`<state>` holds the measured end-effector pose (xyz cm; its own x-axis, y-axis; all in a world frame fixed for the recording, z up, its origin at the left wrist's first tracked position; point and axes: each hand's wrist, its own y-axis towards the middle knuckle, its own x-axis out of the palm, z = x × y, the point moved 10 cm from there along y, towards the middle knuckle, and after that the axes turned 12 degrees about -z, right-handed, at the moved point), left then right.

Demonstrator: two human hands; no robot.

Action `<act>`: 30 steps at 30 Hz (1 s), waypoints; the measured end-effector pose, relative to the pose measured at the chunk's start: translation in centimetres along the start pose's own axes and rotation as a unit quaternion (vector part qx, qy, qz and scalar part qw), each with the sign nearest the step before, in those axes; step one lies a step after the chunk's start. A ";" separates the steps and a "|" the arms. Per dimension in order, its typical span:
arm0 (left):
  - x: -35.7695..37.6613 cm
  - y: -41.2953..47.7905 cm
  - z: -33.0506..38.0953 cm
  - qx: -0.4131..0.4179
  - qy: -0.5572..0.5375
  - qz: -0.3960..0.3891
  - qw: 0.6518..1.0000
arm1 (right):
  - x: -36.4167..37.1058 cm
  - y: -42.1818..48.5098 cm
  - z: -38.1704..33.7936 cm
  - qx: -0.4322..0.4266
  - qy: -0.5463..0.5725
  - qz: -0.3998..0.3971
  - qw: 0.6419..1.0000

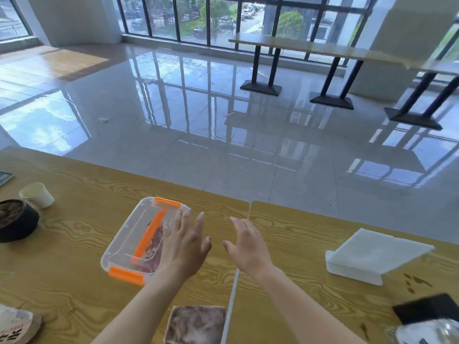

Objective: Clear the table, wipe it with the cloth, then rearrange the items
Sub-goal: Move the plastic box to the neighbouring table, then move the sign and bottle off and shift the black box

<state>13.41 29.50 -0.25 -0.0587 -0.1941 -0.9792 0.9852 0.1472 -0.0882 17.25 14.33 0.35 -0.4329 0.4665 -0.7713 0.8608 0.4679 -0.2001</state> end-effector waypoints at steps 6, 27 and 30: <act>0.6 0.0 8.4 0.073 -0.002 -0.003 0.997 | -5.3 -6.1 6.5 0.051 -0.027 0.051 0.997; 1.0 -0.9 37.6 0.309 -0.006 -0.010 0.951 | -21.8 -25.5 22.5 0.254 -0.174 0.109 0.945; 1.2 -0.5 40.4 0.331 0.026 0.004 0.943 | -21.6 -26.9 24.5 0.280 -0.185 0.082 0.939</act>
<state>19.39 -9.97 6.02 -0.0426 -0.1447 -0.9886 0.8692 -0.4933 0.0348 9.97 -26.73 7.64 -0.2500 0.1573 -0.9554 0.9580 -0.1032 -0.2676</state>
